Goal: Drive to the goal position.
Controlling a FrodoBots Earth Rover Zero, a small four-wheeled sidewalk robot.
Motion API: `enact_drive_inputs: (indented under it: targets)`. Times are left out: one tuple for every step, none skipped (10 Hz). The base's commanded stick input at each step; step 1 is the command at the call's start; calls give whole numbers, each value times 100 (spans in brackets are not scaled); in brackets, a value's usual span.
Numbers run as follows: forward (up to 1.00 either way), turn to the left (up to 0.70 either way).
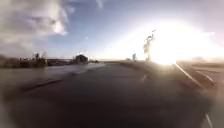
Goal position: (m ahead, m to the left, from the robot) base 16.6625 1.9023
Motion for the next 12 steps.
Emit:
enact_drive_inputs:
  targets:
    - [70,0]
    - [70,0]
    - [70,0]
    - [70,0]
    - [70,0]
    - [70,0]
    - [70,0]
    - [70,0]
    - [70,0]
    - [70,0]
    - [70,0]
    - [70,0]
